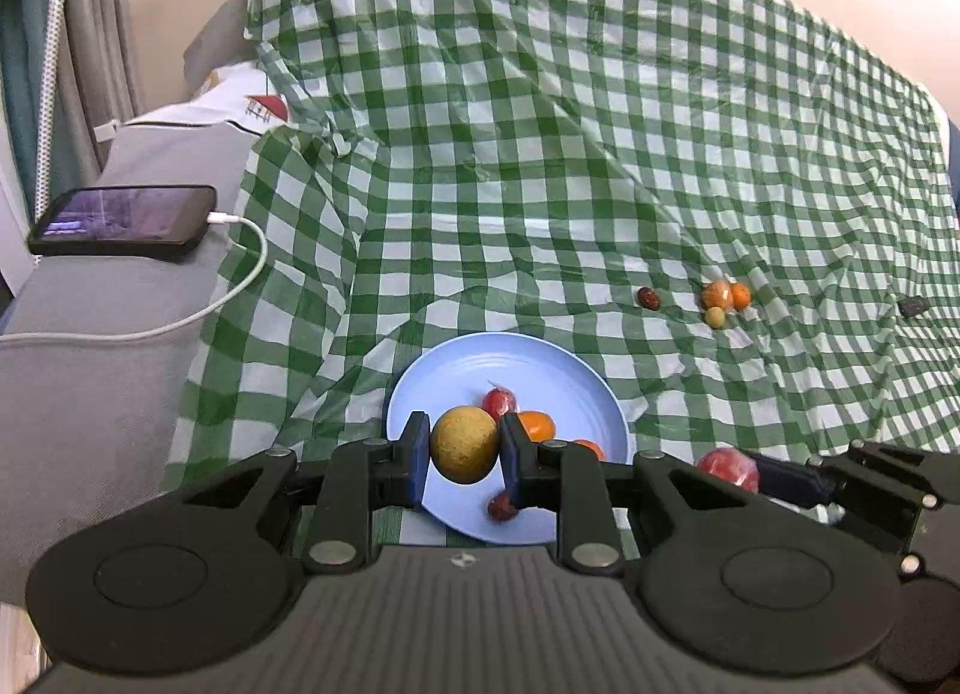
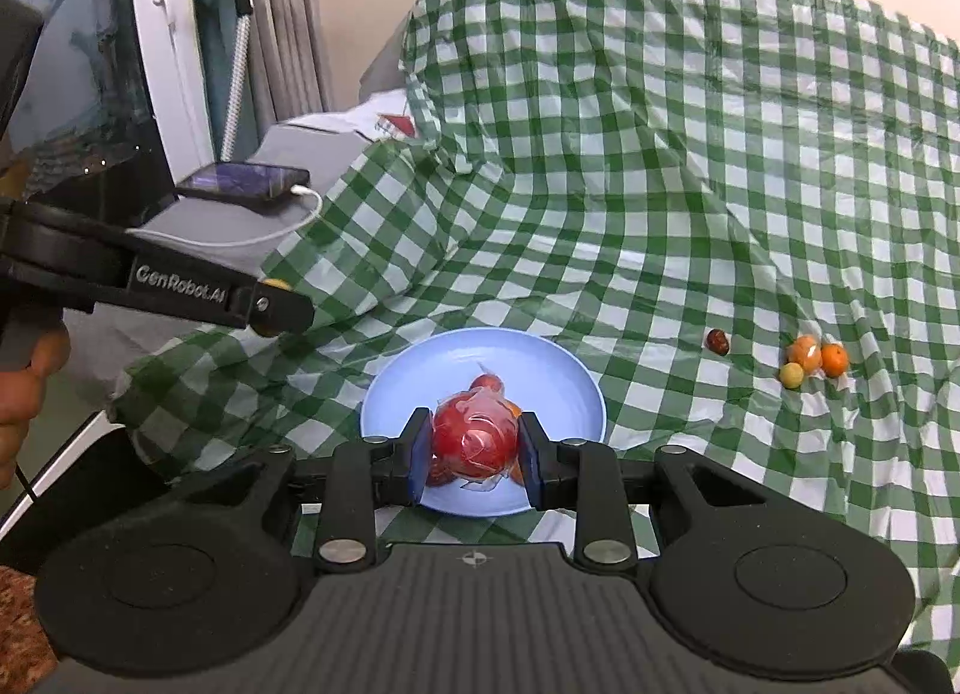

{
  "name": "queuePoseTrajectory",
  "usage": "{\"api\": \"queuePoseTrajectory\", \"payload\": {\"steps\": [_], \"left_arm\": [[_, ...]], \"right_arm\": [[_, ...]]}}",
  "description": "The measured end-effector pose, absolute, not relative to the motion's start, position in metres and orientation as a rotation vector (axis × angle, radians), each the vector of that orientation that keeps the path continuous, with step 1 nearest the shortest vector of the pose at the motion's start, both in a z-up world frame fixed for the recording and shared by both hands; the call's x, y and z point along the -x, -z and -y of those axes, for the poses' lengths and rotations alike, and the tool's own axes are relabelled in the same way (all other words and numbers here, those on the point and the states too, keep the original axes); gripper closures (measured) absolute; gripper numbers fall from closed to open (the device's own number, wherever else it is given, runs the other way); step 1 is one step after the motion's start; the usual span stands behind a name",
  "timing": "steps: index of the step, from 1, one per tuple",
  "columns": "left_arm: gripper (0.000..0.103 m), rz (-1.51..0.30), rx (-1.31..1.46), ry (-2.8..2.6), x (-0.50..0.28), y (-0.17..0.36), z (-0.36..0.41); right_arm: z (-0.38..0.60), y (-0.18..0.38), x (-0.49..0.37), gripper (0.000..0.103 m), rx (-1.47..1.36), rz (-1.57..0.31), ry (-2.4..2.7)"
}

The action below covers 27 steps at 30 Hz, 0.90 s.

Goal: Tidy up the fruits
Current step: 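Carry the yellow plum and wrapped red fruit over the blue plate, then open both grippers to drop the plum and red fruit onto the plate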

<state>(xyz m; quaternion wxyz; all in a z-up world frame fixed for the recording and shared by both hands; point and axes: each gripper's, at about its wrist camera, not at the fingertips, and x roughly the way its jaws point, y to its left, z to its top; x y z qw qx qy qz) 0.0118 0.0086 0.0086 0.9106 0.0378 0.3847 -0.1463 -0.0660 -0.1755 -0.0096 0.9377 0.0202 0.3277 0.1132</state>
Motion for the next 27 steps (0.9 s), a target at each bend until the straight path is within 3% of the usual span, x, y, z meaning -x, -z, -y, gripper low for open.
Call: {"api": "queuePoseTrajectory", "payload": {"steps": [24,26,27], "left_arm": [[0.075,-0.946,-0.189,0.287,-0.118,0.09,0.021],[0.039,-0.947,-0.17,0.314,-0.121,0.09,0.02],[0.009,-0.932,-0.161,0.31,-0.121,0.088,0.019]], "right_arm": [[0.161,0.088,-0.034,0.071,0.063,-0.84,-0.259],[0.158,0.09,-0.039,0.065,0.076,-0.848,-0.278],[0.158,0.089,-0.041,0.059,0.081,-0.845,-0.28]]}}
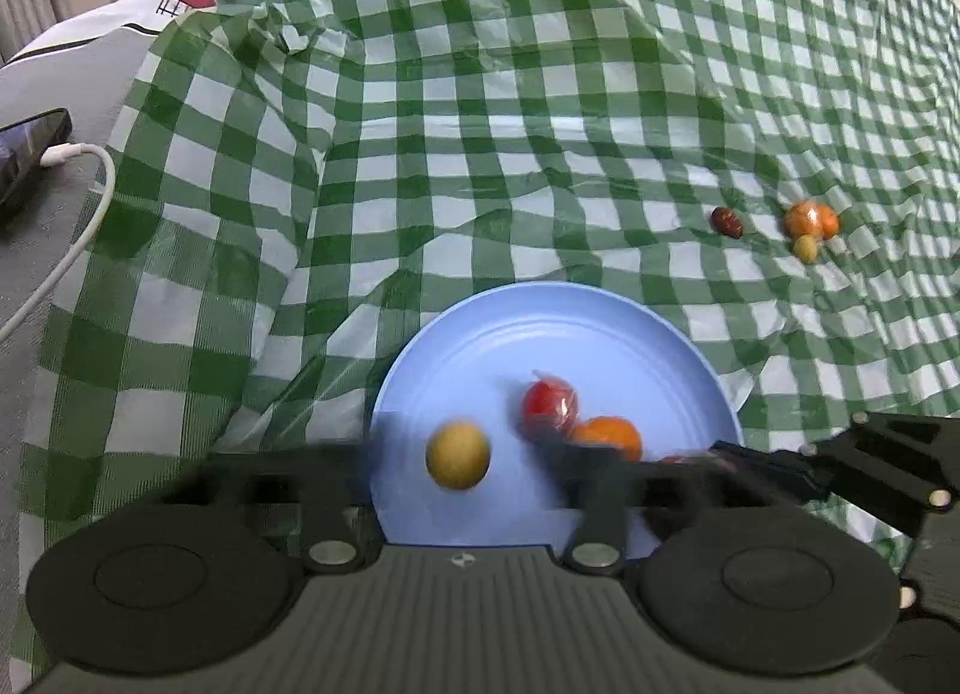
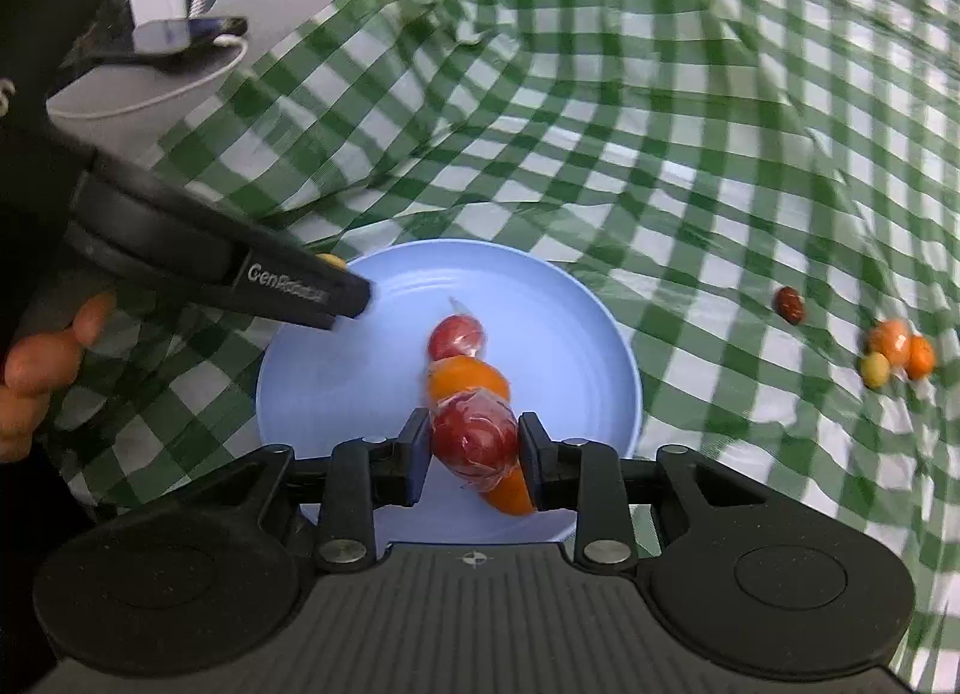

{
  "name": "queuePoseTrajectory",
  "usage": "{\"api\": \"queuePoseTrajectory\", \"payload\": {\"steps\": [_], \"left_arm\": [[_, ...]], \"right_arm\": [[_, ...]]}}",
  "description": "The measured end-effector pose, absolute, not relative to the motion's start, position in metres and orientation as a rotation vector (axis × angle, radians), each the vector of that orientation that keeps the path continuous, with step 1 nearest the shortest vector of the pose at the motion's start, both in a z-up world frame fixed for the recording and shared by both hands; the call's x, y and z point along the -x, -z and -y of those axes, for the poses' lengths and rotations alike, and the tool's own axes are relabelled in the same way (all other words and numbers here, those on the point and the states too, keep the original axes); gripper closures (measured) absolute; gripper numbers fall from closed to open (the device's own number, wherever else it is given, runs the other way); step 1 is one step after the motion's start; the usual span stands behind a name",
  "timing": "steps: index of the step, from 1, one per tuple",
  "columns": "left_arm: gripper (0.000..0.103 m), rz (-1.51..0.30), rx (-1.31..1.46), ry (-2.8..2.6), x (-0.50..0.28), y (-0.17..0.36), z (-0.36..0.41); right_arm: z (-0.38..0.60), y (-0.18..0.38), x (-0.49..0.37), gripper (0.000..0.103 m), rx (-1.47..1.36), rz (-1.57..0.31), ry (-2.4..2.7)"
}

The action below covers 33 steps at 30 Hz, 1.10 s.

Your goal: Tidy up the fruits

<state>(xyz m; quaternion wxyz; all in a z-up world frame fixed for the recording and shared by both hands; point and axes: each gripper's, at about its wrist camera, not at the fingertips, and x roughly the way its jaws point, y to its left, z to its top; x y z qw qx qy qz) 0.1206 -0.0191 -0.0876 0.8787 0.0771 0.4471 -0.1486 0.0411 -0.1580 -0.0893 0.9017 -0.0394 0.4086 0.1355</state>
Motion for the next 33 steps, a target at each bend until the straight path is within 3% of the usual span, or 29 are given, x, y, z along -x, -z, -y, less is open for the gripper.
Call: {"api": "queuePoseTrajectory", "payload": {"steps": [1,5,8,15,33], "left_arm": [[0.001,-0.895,-0.152,0.294,-0.117,0.084,0.018],[0.0,-0.868,-0.178,0.314,-0.103,0.07,0.013],[0.0,-0.871,-0.179,0.301,-0.083,0.059,0.005],[0.0,-0.894,-0.14,0.248,-0.02,0.04,-0.018],[0.0,-0.744,-0.107,0.248,0.053,-0.008,-0.019]], "right_arm": [[0.158,0.088,-0.041,0.047,0.086,-0.836,-0.281],[0.161,0.073,-0.032,0.02,0.095,-0.814,-0.28],[0.166,0.061,-0.015,0.012,0.065,-0.827,-0.275],[0.169,0.049,0.035,0.006,-0.085,-0.925,-0.264],[0.166,0.007,0.099,0.003,-0.038,-0.748,-0.203]]}}
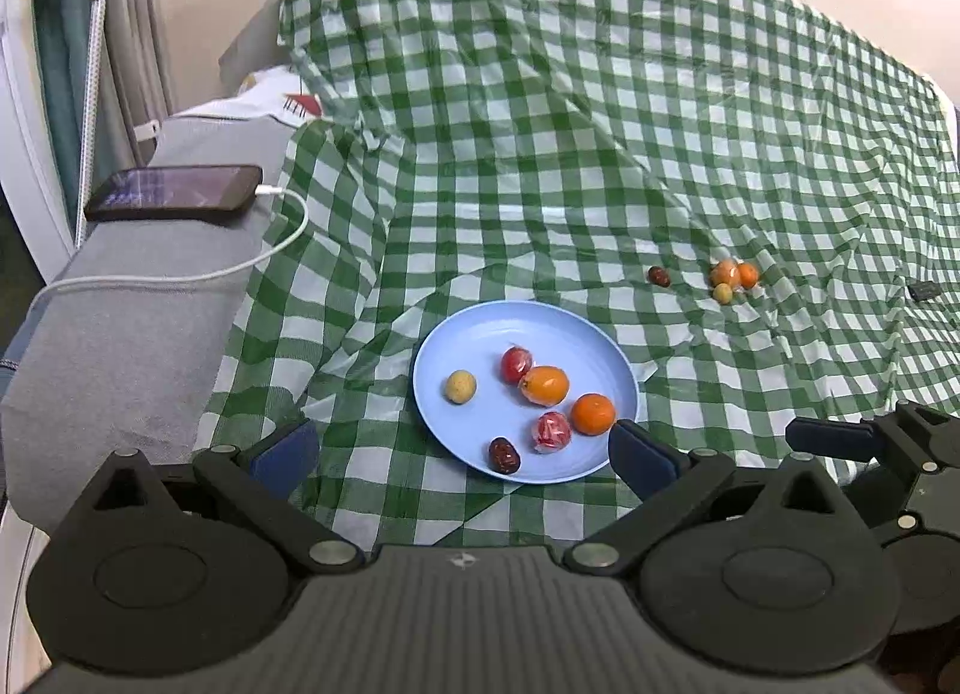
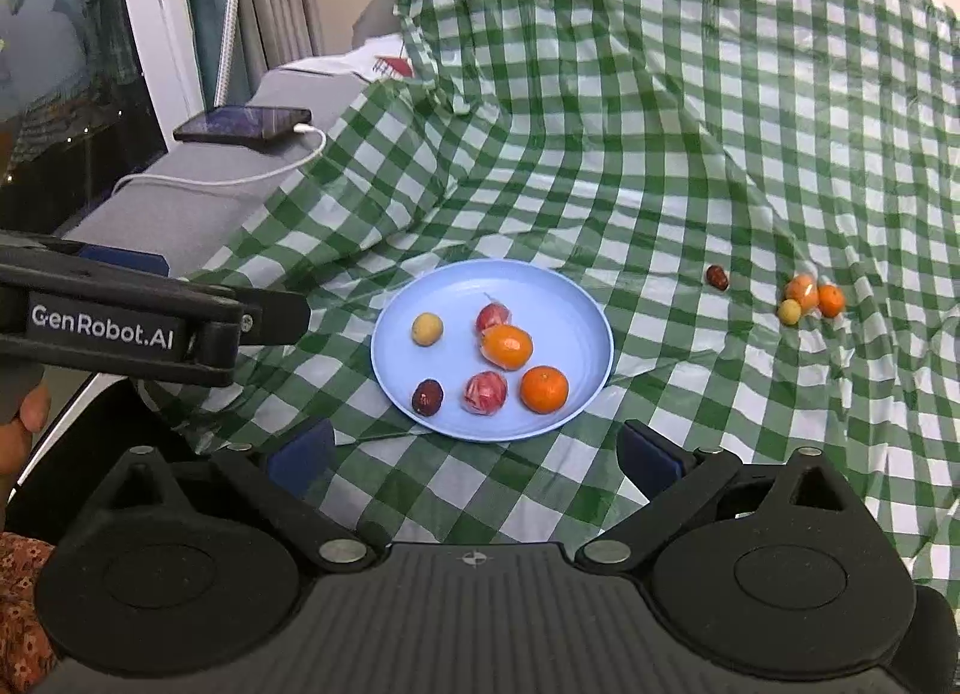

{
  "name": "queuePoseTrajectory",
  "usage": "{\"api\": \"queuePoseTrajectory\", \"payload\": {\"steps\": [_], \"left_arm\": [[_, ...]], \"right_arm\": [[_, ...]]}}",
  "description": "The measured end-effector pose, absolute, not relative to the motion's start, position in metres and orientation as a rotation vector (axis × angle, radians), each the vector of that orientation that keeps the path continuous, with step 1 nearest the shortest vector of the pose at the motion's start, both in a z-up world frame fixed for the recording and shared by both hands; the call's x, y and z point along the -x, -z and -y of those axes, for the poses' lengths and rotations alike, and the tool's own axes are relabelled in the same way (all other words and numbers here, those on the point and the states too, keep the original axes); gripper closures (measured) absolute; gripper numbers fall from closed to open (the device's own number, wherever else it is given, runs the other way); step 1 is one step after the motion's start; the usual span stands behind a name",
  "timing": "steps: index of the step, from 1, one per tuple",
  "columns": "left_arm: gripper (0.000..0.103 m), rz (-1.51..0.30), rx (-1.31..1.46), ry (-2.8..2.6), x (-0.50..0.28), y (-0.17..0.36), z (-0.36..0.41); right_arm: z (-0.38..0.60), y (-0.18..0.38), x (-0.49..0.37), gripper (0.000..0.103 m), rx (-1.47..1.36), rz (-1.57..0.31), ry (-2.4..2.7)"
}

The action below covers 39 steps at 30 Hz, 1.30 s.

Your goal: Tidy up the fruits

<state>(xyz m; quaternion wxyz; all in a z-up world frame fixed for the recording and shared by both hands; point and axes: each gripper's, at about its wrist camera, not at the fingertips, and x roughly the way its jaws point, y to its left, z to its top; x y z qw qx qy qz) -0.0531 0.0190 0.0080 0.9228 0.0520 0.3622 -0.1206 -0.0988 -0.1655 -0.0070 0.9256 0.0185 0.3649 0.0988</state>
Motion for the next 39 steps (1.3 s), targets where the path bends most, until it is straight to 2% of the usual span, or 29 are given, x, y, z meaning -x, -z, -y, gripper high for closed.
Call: {"api": "queuePoseTrajectory", "payload": {"steps": [17,39], "left_arm": [[0.0,-0.713,-0.117,0.245,0.065,-0.017,-0.017],[0.0,-0.768,-0.128,0.23,0.031,-0.005,-0.011]], "right_arm": [[0.168,0.001,0.107,0.003,-0.066,-0.723,-0.185],[0.183,0.02,0.082,0.003,-0.141,-0.778,-0.148]]}}
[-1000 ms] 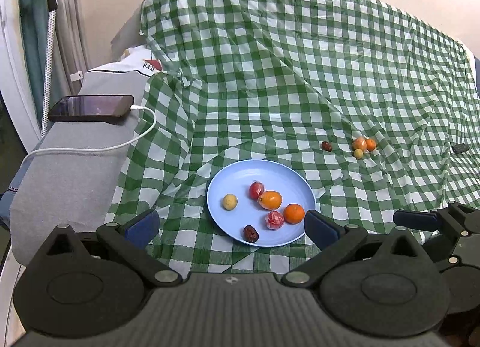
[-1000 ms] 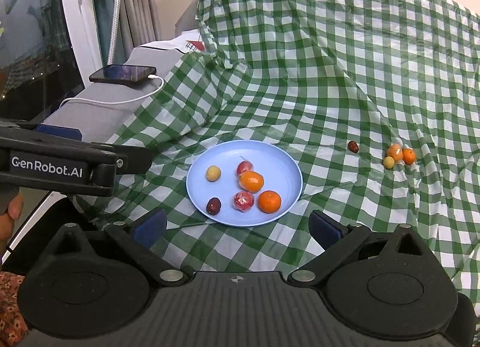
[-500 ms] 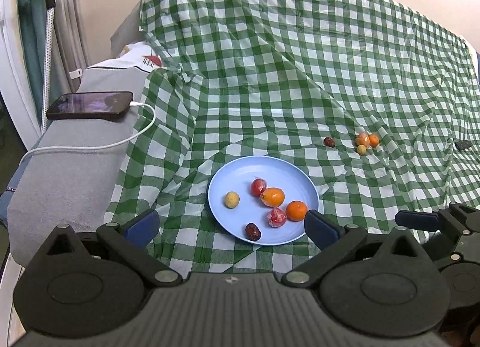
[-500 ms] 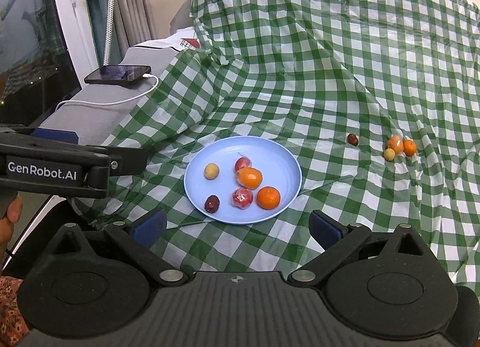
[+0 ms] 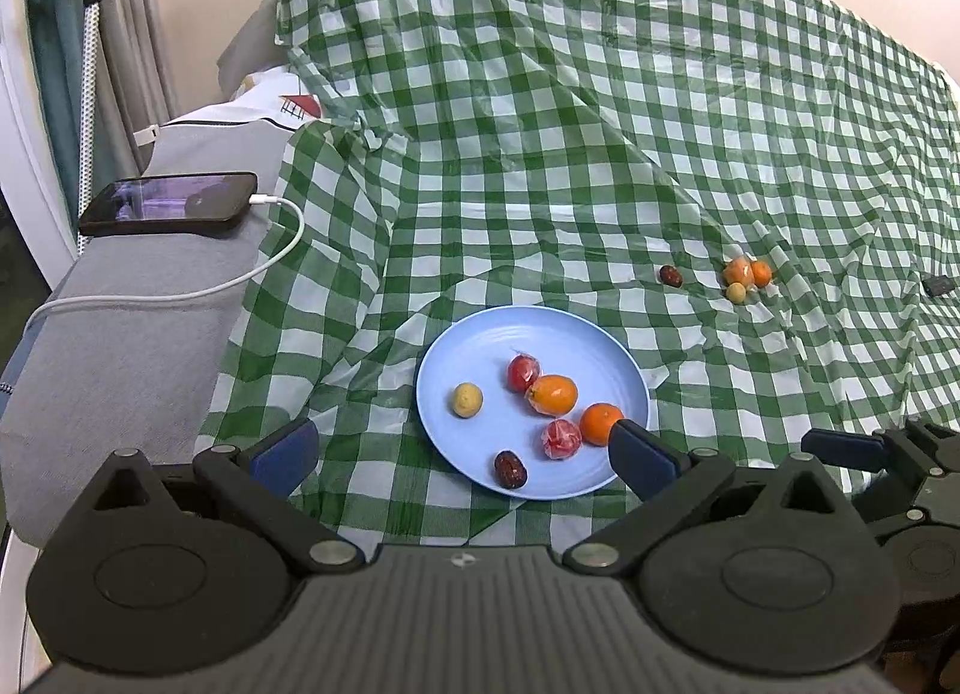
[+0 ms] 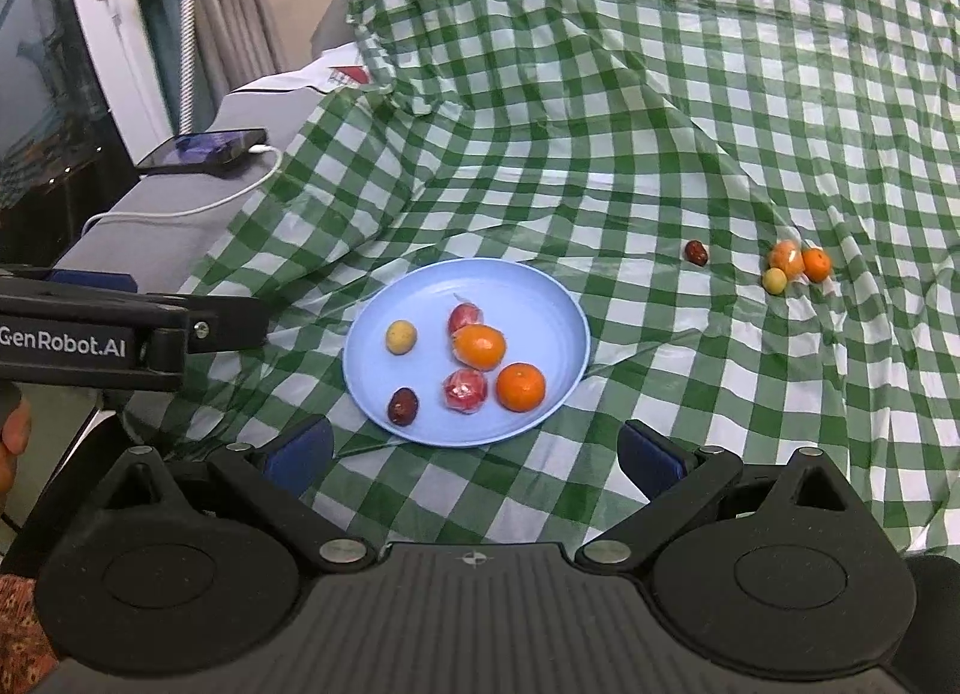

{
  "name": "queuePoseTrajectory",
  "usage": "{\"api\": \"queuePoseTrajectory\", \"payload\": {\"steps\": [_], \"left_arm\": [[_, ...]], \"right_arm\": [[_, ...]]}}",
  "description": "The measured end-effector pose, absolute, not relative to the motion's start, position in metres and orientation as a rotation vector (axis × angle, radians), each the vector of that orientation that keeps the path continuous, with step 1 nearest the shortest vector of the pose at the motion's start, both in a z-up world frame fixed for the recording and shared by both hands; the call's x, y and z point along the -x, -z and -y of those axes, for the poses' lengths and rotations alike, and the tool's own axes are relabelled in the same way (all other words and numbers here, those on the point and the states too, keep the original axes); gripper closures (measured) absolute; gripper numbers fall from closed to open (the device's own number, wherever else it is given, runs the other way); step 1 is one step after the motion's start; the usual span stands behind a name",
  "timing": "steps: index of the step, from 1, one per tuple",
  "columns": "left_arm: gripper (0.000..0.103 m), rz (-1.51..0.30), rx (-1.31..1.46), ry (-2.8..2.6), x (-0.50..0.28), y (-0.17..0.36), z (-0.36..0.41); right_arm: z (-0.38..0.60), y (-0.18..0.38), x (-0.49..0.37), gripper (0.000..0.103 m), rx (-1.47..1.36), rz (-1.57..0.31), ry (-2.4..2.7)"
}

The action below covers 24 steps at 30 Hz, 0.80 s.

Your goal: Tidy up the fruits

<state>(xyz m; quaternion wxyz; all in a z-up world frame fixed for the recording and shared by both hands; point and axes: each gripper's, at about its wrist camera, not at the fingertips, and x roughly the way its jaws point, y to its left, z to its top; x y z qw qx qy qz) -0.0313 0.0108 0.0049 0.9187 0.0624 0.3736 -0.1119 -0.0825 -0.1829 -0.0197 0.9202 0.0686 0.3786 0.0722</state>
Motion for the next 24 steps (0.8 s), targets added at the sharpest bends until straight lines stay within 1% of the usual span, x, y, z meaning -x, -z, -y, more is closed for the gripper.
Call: {"api": "queuePoseTrajectory", "payload": {"steps": [10,18,19,21,22,23,24], "left_arm": [[0.0,-0.751,-0.151,0.253,-0.015,-0.01,0.029],[0.0,-0.747,-0.217,0.355,-0.072,0.002,0.108],[0.0,-0.754,-0.225,0.373,-0.08,0.006,0.119],[0.0,-0.776,-0.239,0.403,-0.099,0.017,0.144],[0.0,-0.781,-0.241,0.418,-0.108,0.023,0.155],[0.0,-0.788,-0.246,0.427,-0.118,0.029,0.168],[0.0,-0.793,-0.248,0.435,-0.126,0.034,0.177]], "right_arm": [[0.233,0.027,0.059,0.003,-0.159,-0.74,-0.003],[0.327,0.04,0.014,0.004,-0.135,-0.66,0.192],[0.341,0.044,0.005,0.007,-0.127,-0.652,0.212],[0.364,0.054,-0.012,0.017,-0.115,-0.643,0.238],[0.375,0.06,-0.021,0.026,-0.11,-0.639,0.25],[0.385,0.066,-0.03,0.037,-0.105,-0.644,0.264],[0.395,0.073,-0.04,0.042,-0.102,-0.651,0.273]]}}
